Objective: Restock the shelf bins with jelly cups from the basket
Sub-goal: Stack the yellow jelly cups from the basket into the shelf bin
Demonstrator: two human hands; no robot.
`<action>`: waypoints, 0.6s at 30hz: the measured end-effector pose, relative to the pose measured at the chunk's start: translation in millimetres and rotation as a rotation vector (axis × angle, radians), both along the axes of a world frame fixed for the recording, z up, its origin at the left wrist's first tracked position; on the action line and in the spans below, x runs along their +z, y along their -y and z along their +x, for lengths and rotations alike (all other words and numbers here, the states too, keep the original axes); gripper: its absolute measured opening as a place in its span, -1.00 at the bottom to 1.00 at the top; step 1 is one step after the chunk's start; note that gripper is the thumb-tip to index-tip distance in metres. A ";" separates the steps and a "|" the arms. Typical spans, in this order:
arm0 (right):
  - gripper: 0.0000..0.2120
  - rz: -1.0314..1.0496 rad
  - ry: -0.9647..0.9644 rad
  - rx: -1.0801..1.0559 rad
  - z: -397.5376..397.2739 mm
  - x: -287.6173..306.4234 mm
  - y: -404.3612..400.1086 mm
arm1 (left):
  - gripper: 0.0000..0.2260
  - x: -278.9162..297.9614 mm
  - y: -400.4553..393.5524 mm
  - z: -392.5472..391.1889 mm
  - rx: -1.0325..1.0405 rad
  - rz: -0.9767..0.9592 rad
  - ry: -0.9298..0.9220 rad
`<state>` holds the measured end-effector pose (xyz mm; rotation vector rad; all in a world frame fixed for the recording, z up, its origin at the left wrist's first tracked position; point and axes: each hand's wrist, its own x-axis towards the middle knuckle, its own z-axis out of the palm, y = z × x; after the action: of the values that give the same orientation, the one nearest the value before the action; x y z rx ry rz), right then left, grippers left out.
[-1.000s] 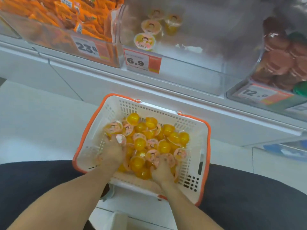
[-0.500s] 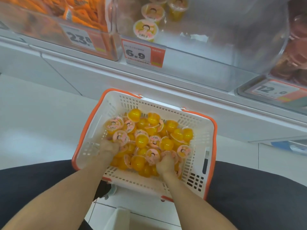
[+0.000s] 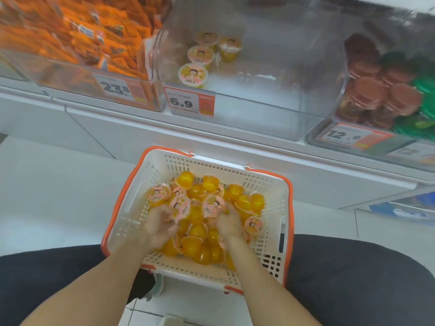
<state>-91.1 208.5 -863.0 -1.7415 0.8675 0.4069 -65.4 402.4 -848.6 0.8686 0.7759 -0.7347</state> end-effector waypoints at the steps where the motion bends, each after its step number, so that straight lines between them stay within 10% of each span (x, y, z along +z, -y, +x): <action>1: -0.63 -0.016 0.072 0.022 7.3 17.2 1.7 | -0.74 10.0 3.6 4.4 0.026 -0.079 0.029; 6: -0.67 -0.076 0.391 0.106 34.3 100.3 14.1 | -0.56 64.3 31.6 32.7 -0.087 -0.209 0.184; 13: -0.79 0.009 0.598 0.230 66.0 227.9 37.1 | -0.31 193.6 69.4 71.3 -0.553 0.141 0.633; 18: -0.85 0.079 0.643 0.260 79.3 277.5 47.0 | -0.09 235.9 73.4 83.6 -0.517 0.491 0.946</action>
<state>-11.8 161.4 -585.4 -1.7592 0.1637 0.0309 18.1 328.9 -612.6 1.7201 -0.1527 -0.4775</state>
